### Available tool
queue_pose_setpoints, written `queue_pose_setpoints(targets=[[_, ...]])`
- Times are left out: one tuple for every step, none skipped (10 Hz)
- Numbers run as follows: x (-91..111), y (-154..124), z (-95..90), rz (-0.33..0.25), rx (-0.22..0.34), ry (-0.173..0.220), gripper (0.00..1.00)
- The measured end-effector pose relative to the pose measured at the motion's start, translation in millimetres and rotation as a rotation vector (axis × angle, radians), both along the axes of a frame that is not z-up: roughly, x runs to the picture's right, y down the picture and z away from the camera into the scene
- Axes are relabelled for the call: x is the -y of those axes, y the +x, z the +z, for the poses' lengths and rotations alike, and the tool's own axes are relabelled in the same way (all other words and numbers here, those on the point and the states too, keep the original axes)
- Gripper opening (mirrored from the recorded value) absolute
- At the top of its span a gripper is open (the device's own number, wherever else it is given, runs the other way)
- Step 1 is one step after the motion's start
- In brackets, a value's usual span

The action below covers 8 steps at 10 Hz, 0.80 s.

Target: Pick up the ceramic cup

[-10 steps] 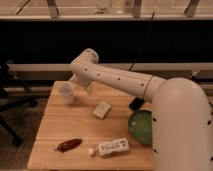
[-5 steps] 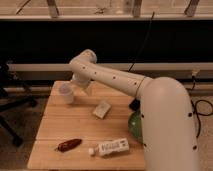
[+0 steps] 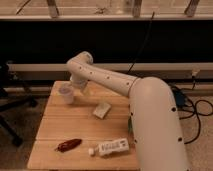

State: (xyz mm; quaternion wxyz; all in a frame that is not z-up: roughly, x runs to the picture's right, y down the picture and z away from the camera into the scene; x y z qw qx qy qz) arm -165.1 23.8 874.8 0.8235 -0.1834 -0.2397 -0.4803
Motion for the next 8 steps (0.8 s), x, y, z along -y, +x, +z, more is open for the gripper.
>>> queue_pose_setpoints(targets=[[-2.9, -3.3, 2.3, -0.009, 0.002, -0.006, 0.8], [-5.9, -5.8, 4.4, -0.019, 0.001, -0.014, 0.8], [-11.2, -10.5, 8.6, -0.039, -0.001, -0.025, 0.8], [-12.7, -13.2, 10.3, -0.048, -0.001, -0.027, 0.8], [-14.9, -14.9, 12.0, -0.059, -0.004, -0.033, 0.8], [-17.6, -17.8, 14.7, -0.073, -0.006, -0.04, 0.77], [-18.8, -19.6, 15.5, -0.078, -0.006, -0.041, 0.71], [-20.5, -20.3, 16.2, -0.085, -0.006, -0.044, 0.6]])
